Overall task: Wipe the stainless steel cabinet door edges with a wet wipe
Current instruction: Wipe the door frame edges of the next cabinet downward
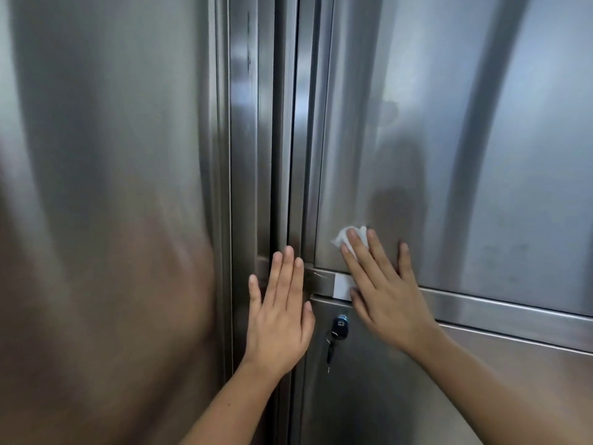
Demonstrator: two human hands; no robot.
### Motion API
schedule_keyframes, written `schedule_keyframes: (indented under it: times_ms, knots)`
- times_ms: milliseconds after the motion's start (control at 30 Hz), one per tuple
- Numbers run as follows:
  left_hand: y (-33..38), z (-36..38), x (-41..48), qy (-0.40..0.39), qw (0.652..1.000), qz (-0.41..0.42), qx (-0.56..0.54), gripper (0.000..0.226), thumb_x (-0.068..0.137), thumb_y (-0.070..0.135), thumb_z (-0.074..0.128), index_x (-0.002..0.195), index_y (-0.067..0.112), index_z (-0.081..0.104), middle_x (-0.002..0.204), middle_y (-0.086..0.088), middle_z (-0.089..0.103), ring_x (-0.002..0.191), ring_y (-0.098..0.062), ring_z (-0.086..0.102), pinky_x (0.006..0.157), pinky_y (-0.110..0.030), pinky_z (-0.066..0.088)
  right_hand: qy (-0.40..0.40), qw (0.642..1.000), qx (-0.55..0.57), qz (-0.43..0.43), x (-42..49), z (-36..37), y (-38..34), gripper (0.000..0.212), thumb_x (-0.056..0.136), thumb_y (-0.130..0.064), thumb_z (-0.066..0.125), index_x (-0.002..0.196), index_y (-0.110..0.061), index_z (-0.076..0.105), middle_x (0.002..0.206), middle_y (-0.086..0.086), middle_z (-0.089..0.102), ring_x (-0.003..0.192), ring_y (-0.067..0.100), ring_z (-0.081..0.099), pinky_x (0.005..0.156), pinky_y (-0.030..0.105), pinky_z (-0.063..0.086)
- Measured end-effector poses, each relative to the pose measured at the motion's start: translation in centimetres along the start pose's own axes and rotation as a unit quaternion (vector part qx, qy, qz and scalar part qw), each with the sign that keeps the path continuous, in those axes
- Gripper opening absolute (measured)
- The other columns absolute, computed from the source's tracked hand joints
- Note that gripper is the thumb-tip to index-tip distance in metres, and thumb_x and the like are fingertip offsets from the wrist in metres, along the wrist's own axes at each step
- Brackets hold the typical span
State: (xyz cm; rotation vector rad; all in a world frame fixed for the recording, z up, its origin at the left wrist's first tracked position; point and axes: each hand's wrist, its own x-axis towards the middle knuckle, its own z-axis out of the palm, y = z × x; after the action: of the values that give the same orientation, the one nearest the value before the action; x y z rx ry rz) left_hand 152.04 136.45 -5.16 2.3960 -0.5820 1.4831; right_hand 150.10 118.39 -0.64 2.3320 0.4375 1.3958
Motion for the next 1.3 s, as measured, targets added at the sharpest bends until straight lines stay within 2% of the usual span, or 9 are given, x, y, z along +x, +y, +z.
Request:
schedule_keyframes:
  times_ms: [167,333,467,700,767,833,933,1067,1300]
  knots:
    - [-0.5,1.0,-2.2,-0.039,0.999,0.013,0.021,0.065,0.085,0.028,0.035,0.143,0.004,0.021,0.152,-0.011,0.02,0.144,-0.017,0.004,0.114,-0.04,-0.002,-0.01,1.0,-0.019,-0.01,-3.0,1.3,-1.1,0.062,0.09,-0.03,0.032,0.147,-0.009,0.019,0.154,0.011,0.018,0.143,0.028,0.015,0.109,0.053,0.009]
    - [-1.3,1.7,-3.4,-0.053,0.996,0.041,0.056,0.065,0.087,0.03,0.033,0.147,0.007,0.017,0.155,-0.006,0.009,0.143,-0.018,0.01,0.115,-0.041,-0.003,-0.018,0.998,-0.062,0.003,-3.5,2.3,-1.7,0.062,0.092,-0.033,0.03,0.148,-0.009,0.017,0.155,0.011,0.013,0.143,0.029,0.009,0.11,0.053,0.012]
    - [-1.5,2.2,-3.6,-0.04,0.995,0.053,0.073,0.061,0.088,0.029,0.033,0.144,0.007,0.023,0.153,-0.009,0.02,0.142,-0.019,0.014,0.114,-0.044,0.004,-0.005,0.995,-0.098,0.008,-3.5,2.7,-1.9,0.06,0.093,-0.033,0.028,0.148,-0.009,0.018,0.154,0.012,0.013,0.144,0.029,0.005,0.109,0.052,0.016]
    - [-1.8,2.7,-3.8,-0.024,0.993,0.064,0.1,0.059,0.09,0.03,0.03,0.145,0.008,0.024,0.153,-0.008,0.019,0.141,-0.02,0.019,0.113,-0.045,0.003,0.012,0.993,-0.12,0.013,-3.6,2.9,-2.0,0.059,0.095,-0.033,0.023,0.147,-0.008,0.014,0.156,0.011,0.0,0.144,0.03,-0.006,0.11,0.05,0.014]
    - [-1.8,2.8,-3.8,-0.024,0.991,0.067,0.116,0.059,0.091,0.03,0.031,0.145,0.008,0.027,0.153,-0.009,0.021,0.141,-0.02,0.021,0.113,-0.045,0.003,0.018,0.993,-0.112,0.014,-3.6,2.8,-2.0,0.058,0.094,-0.032,0.025,0.146,-0.008,0.015,0.153,0.012,0.01,0.143,0.031,-0.002,0.108,0.05,0.017]
    - [-1.8,2.8,-3.8,-0.023,0.989,0.069,0.126,0.059,0.091,0.031,0.032,0.145,0.008,0.029,0.153,-0.009,0.022,0.141,-0.021,0.021,0.113,-0.045,0.004,0.024,0.994,-0.102,0.011,-3.5,2.7,-2.1,0.058,0.093,-0.031,0.026,0.146,-0.007,0.016,0.151,0.012,0.017,0.142,0.033,0.009,0.107,0.05,0.02]
    - [-1.8,2.9,-3.9,-0.019,0.989,0.066,0.129,0.059,0.091,0.032,0.032,0.145,0.008,0.03,0.153,-0.008,0.021,0.141,-0.018,0.02,0.113,-0.045,0.004,0.037,0.994,-0.102,0.006,-3.5,2.7,-2.1,0.058,0.093,-0.031,0.028,0.145,-0.007,0.019,0.15,0.012,0.02,0.138,0.033,0.021,0.106,0.05,0.021]
    - [-1.9,3.1,-4.0,-0.014,0.988,0.062,0.142,0.061,0.091,0.035,0.032,0.146,0.009,0.027,0.154,-0.007,0.019,0.142,-0.018,0.018,0.114,-0.045,0.001,0.052,0.993,-0.108,0.003,-3.5,2.9,-2.1,0.058,0.093,-0.031,0.029,0.145,-0.007,0.023,0.15,0.011,0.02,0.138,0.033,0.023,0.106,0.049,0.021]
    - [-1.8,3.3,-4.0,-0.016,0.986,0.047,0.162,0.063,0.091,0.039,0.031,0.146,0.01,0.024,0.154,-0.006,0.017,0.142,-0.017,0.017,0.115,-0.044,-0.001,0.055,0.994,-0.092,0.001,-3.7,3.3,-2.1,0.06,0.094,-0.032,0.027,0.147,-0.007,0.014,0.152,0.009,0.017,0.14,0.029,0.019,0.106,0.046,0.022]
